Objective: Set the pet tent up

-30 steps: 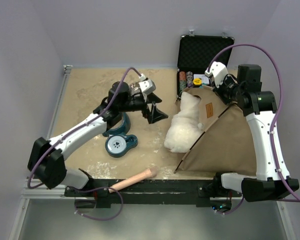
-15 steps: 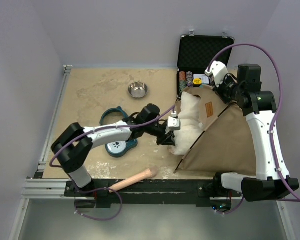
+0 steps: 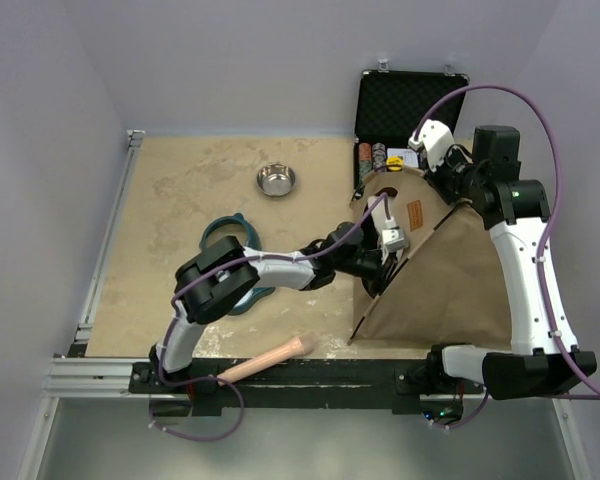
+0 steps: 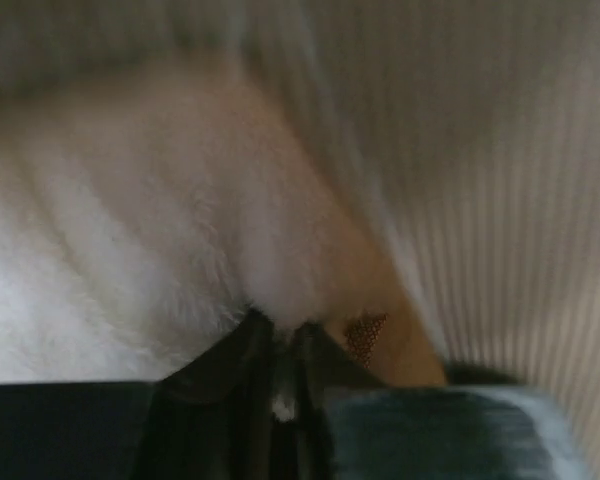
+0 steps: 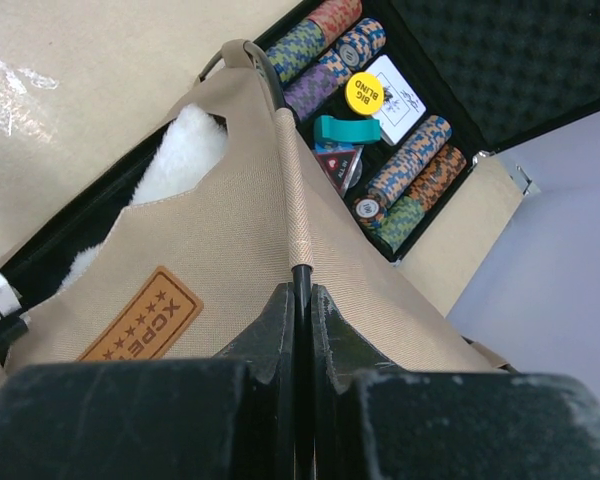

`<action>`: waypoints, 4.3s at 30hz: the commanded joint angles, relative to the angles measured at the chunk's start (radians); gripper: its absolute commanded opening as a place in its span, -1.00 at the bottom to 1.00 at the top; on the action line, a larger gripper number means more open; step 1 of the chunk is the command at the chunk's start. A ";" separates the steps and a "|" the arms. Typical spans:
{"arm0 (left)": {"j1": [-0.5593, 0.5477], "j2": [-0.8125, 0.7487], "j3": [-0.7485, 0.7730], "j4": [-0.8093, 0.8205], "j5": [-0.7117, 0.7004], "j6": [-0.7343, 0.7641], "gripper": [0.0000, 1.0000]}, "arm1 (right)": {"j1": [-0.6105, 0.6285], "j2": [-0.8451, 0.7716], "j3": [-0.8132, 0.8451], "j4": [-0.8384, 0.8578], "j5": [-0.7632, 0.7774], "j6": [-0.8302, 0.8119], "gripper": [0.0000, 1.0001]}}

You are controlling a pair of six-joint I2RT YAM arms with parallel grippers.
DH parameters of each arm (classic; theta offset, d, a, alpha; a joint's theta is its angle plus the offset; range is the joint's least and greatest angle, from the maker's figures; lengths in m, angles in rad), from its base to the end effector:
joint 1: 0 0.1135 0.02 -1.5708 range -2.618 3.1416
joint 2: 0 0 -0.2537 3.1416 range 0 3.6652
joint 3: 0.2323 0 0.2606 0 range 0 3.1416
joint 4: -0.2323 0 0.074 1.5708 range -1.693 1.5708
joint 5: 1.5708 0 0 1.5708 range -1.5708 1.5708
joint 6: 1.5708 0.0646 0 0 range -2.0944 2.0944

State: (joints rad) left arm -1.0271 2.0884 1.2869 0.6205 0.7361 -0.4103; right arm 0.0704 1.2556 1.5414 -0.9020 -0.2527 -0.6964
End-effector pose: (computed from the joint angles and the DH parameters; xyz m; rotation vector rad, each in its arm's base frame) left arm 0.2137 -0.4374 0.1716 1.1792 1.6537 -1.6225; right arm 0.2774 0.0357 0.4048 -0.9401 1.9512 -0.0830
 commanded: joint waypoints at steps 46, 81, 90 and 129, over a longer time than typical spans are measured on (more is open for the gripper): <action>0.657 0.126 0.506 -0.955 -0.402 1.348 0.94 | 0.006 -0.055 0.356 -0.117 -0.168 0.265 0.97; 0.657 -0.761 -0.038 -1.460 -0.440 1.088 -1.00 | 0.006 -0.245 0.026 0.140 -0.430 0.203 0.97; 0.657 -0.778 -0.253 -1.313 -0.451 0.975 -1.00 | 0.006 -0.257 0.011 0.147 -0.454 0.219 0.97; 0.523 -0.577 0.013 -1.596 -0.376 1.441 0.53 | 0.006 -0.312 0.003 0.084 -0.388 0.213 0.97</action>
State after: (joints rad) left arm -0.3870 1.5253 1.3270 -0.9401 0.3634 0.9241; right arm 0.0734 0.9588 1.5459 -0.8143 -0.6456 -0.4900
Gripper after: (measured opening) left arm 0.768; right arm 0.985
